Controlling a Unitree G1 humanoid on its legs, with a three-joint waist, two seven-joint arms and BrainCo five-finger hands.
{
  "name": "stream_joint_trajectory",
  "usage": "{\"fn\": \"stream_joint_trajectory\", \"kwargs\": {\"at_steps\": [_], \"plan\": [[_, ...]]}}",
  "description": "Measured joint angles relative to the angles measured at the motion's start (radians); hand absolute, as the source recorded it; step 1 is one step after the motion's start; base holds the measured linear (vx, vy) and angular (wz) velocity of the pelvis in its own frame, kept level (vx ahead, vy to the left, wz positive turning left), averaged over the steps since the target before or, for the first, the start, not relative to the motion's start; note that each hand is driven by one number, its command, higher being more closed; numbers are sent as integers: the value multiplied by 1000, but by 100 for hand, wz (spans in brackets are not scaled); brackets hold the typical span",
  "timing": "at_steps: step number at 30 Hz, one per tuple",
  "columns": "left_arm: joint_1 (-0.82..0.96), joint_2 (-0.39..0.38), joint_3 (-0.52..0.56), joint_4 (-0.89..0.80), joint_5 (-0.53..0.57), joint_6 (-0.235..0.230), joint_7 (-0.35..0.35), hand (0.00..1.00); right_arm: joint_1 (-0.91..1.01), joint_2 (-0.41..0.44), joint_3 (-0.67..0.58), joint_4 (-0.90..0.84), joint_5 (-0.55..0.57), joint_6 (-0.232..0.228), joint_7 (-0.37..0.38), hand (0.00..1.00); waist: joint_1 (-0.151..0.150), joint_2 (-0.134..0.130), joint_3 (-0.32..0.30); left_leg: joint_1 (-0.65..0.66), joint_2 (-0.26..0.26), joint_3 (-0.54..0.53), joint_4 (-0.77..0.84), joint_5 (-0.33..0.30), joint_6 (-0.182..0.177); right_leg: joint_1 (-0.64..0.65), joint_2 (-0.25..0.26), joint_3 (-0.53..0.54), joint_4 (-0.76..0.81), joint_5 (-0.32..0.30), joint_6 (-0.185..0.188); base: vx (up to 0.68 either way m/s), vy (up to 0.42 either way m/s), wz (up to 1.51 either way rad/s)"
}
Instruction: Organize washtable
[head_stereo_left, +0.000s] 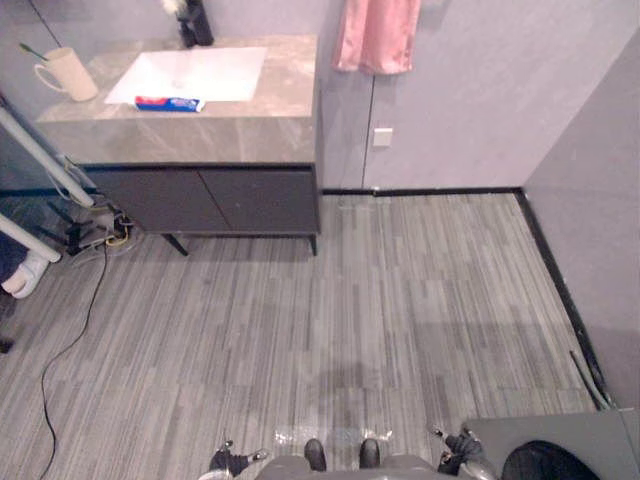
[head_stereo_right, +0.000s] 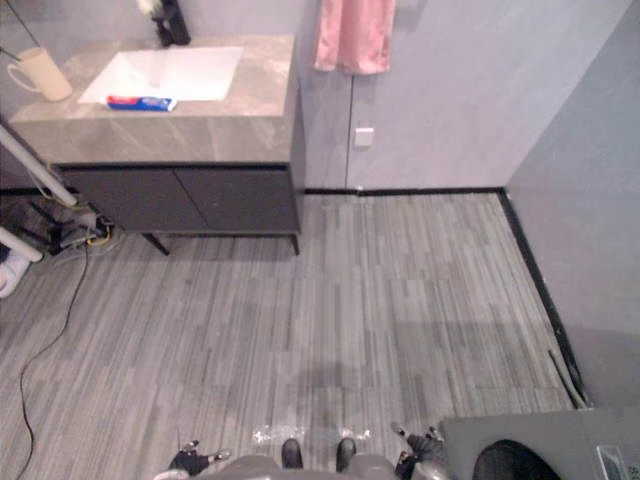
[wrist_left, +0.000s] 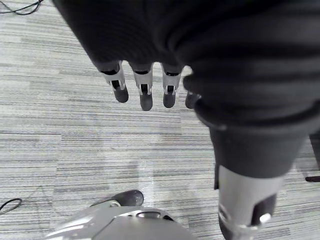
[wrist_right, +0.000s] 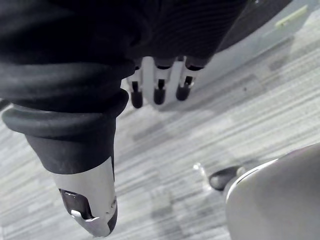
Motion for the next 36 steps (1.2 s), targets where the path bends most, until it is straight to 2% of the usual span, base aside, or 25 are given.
{"fn": "stream_joint_trajectory", "kwargs": {"at_steps": [1,2,4,5,8,11,13,14,15,16,17,18,19,20,22,24,25,27,28,29,30,31,33,34,36], "plan": [[-16,11,10,-3,0,0,0,0,0,12,-8,-20,0,-1,-1,0,3,-22,19,-49,14,38,123,-17,-12,-11,-14,4,40,-30,-14,-69,-124,-1],[-14,12,40,-28,-3,0,0,0,3,22,-11,-29,0,2,-1,0,5,-38,27,-110,45,76,294,-22,-3,-7,-21,15,65,-48,-14,-56,-176,-19],[12,-18,100,-67,-9,0,4,0,24,26,1,-63,1,1,-4,0,5,-26,29,-194,126,111,537,-26,5,5,1,42,89,-68,-33,35,-97,-54],[20,-37,119,-83,-12,-3,8,0,29,20,6,-77,1,1,-12,0,5,-2,29,-237,168,113,643,-43,20,19,21,69,96,-76,-42,82,-2,-63],[24,-40,118,-83,-29,-5,14,0,30,16,4,-78,3,2,-14,0,6,3,27,-269,172,105,606,-62,37,39,17,146,92,-78,-39,212,63,-68],[21,-41,118,-83,-29,-8,19,0,22,17,4,-76,2,4,-14,0,6,3,27,-297,130,86,456,-57,29,65,-1,202,52,-84,-33,276,163,-59],[20,-42,108,-78,-29,-9,20,0,15,10,5,-54,-1,5,-14,0,11,9,23,-309,77,25,225,-12,-29,90,-18,245,-4,-91,-23,337,276,-76],[24,-44,86,-71,-28,-9,20,0,24,-2,5,-46,-2,6,-14,0,26,22,14,-297,69,-5,143,70,-26,97,-17,284,-22,-104,-1,458,376,-98],[25,-31,86,-61,-28,-10,19,0,27,4,0,-41,-5,9,-13,0,31,8,-4,-293,49,15,160,56,51,103,-41,299,-21,-114,18,389,320,-88],[25,-23,87,-58,-27,-10,20,0,28,11,-1,-37,-11,9,-10,0,29,-6,-13,-294,40,30,167,38,73,99,-54,287,-1,-121,38,420,245,-67],[19,-17,86,-58,-27,-9,20,0,29,24,-17,-32,-23,10,-11,0,34,-21,-21,-284,30,59,180,9,94,47,-76,266,108,-139,74,326,160,-42],[18,-17,87,-57,-27,-8,21,0,28,22,-17,-34,-29,10,-10,0,33,-23,-20,-269,26,71,182,1,110,12,-79,250,195,-143,89,481,247,-54],[20,-17,87,-56,-27,-7,21,0,26,22,-16,-50,-32,9,-11,0,26,-23,-20,-220,12,87,175,-17,126,-57,-100,212,376,-131,161,388,196,-46],[11,-18,86,-58,-27,-7,21,0,25,22,-12,-64,-42,9,-10,0,25,-21,-19,-164,3,92,166,-29,127,-115,-124,161,540,-130,180,385,189,-39],[-15,-23,83,-60,-29,-9,21,0,18,12,13,-80,-54,7,-10,0,26,-16,-17,-81,-2,96,135,-35,127,-179,-162,64,660,-139,163,336,118,-26],[-45,-39,73,-67,-32,-12,21,0,13,11,21,-100,-62,4,-11,0,24,0,-8,0,0,102,71,-38,127,-232,-186,-29,656,-155,135,278,60,-9],[-63,-58,55,-70,-42,-15,21,0,10,9,26,-103,-63,4,-11,0,22,3,-6,41,2,102,29,-48,119,-267,-196,-79,608,-155,135,313,0,1],[-85,-74,23,-66,-51,-21,20,0,-1,11,32,-93,-62,5,-10,0,15,-12,-4,64,6,103,8,-60,104,-314,-191,-115,445,-125,113,287,-55,6],[-92,-82,-3,-64,-51,-25,19,0,-12,13,33,-90,-61,5,-10,0,-1,-17,0,70,9,93,4,-71,87,-332,-178,-116,297,-60,99,288,-163,19],[-101,-86,-14,-53,-50,-25,19,0,-23,11,30,-72,-59,5,-11,0,-5,-22,0,79,10,81,4,-82,68,-328,-162,-93,155,36,94,362,-207,26],[-104,-88,-19,-46,-50,-25,19,0,-25,9,27,-64,-58,5,-11,0,-7,-22,2,87,10,70,4,-88,58,-321,-156,-84,130,106,82,362,-235,39],[-107,-95,-22,-36,-50,-26,19,0,-28,-1,22,-56,-57,5,-11,0,-14,-17,1,104,26,38,3,-101,36,-303,-141,-77,134,171,40,306,-205,37],[-105,-104,-17,-35,-48,-28,20,0,-40,-14,18,-57,-57,4,-12,0,-16,24,10,107,58,19,18,-92,0,-304,-129,-107,194,87,31,327,-240,34],[-105,-107,-8,-36,-47,-28,20,0,-42,-14,6,-57,-57,4,-12,0,-16,27,12,96,67,14,48,-89,-6,-303,-132,-114,211,73,21,338,-288,37],[-107,-119,47,-47,-47,-28,20,0,-41,-7,-3,-60,-46,5,-13,0,-16,27,14,-15,117,-29,358,-83,-28,-248,-139,-150,241,11,5,334,-306,41]]}}
